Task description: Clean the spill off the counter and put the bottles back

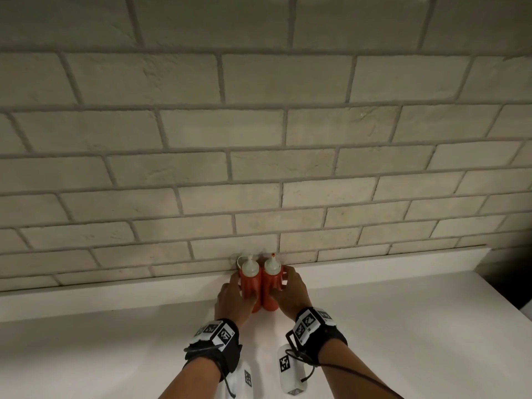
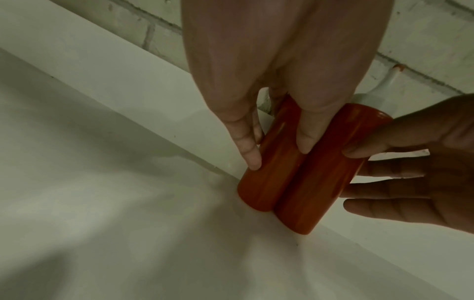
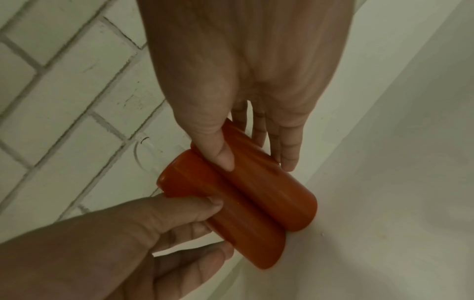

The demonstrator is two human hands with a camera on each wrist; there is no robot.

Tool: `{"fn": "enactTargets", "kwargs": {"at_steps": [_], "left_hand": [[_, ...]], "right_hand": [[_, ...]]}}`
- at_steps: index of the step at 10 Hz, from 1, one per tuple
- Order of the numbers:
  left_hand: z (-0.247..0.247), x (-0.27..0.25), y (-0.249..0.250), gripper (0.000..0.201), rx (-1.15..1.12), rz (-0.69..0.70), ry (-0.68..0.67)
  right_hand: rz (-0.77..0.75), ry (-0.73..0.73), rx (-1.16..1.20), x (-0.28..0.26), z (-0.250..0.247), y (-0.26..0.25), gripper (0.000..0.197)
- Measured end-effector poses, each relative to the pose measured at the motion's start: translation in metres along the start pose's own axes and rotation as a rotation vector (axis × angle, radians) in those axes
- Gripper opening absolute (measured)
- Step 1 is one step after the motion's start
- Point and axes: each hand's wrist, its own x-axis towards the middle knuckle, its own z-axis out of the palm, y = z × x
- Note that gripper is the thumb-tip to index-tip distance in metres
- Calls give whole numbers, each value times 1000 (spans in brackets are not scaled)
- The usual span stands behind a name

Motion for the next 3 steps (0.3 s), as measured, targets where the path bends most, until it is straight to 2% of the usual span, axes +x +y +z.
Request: {"fn": "enactTargets", "kwargs": {"at_steps": [1,3], "left_hand": [[1,1,1,64,12,9,-14],[-6,-4,-6,89,-34,30,-61]], "right_hand": [[21,-15,-19,4,1,3,68],[81,-83,-61,-4,-8,14,78]]}}
